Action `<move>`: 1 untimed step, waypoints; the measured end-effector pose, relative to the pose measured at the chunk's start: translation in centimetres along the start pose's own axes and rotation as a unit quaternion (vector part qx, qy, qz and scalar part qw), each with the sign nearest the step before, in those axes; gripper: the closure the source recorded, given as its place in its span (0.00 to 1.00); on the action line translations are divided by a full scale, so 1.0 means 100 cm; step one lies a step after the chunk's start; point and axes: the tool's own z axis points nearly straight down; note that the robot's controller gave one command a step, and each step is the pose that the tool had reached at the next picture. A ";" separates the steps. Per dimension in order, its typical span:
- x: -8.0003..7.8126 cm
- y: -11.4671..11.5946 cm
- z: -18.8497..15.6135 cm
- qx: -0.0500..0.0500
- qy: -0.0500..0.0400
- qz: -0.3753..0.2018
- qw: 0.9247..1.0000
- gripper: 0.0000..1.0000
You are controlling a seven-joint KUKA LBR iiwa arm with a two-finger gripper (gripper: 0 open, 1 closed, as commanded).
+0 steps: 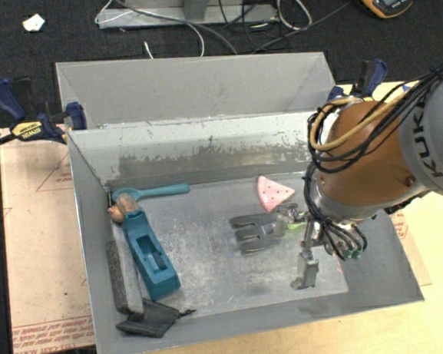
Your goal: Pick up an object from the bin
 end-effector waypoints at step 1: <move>-0.002 0.000 -0.004 0.000 -0.004 0.000 1.000 0.00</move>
Offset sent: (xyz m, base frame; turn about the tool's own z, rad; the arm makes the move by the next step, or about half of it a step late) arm 0.0549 -0.0039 -0.0649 0.0706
